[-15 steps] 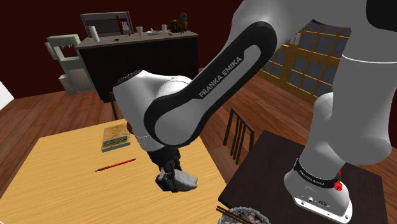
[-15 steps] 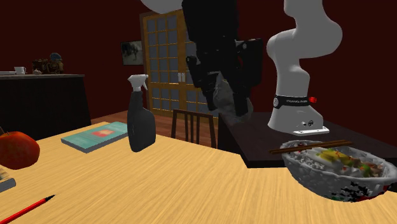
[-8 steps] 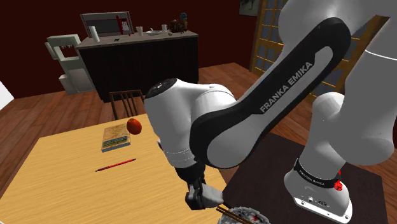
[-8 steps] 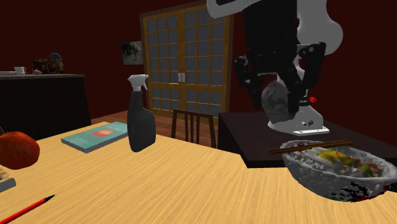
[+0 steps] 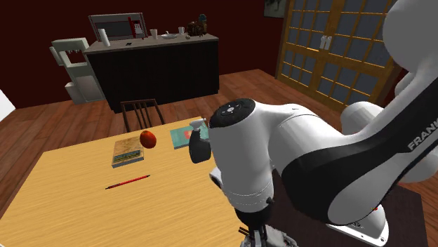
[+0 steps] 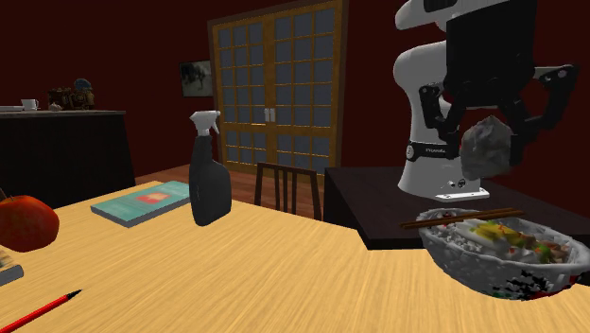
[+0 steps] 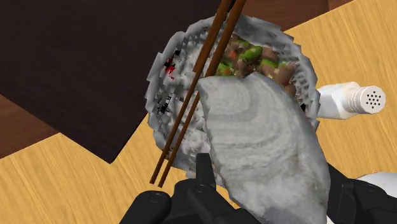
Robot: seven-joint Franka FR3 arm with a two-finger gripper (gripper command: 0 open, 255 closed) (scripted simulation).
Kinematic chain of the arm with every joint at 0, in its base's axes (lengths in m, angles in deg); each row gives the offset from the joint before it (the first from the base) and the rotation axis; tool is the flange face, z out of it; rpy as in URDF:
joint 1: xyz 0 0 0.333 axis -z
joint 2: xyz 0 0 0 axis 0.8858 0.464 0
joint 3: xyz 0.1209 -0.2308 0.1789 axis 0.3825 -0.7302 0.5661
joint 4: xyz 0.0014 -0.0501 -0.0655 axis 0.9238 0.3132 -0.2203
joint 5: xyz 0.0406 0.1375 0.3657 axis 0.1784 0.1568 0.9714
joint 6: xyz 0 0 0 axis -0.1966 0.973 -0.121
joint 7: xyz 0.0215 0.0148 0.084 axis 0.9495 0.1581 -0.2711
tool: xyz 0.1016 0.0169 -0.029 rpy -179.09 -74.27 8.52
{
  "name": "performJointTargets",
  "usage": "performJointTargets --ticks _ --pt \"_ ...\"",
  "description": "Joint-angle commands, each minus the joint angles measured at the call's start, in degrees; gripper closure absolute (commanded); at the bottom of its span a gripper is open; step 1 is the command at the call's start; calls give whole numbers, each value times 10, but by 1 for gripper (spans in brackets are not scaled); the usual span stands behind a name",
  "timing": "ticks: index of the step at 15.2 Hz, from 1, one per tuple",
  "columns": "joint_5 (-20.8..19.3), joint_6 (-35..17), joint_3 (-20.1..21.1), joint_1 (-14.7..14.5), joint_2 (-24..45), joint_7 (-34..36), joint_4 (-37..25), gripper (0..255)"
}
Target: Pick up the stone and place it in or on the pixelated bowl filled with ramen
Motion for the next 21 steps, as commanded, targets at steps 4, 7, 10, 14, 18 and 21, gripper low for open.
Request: performJointTargets --ticks 4,7,10,14,18,21 --pt "49 -16 26 -42 -39 23 48 255" --pt "51 -47 34 -39 -16 22 57 255" --pt "50 -80 42 -37 9 21 64 255" --pt "47 -125 52 -32 47 22 73 255" --pt "44 -145 56 -30 64 23 76 255" --pt "44 -145 56 -30 64 23 75 255"
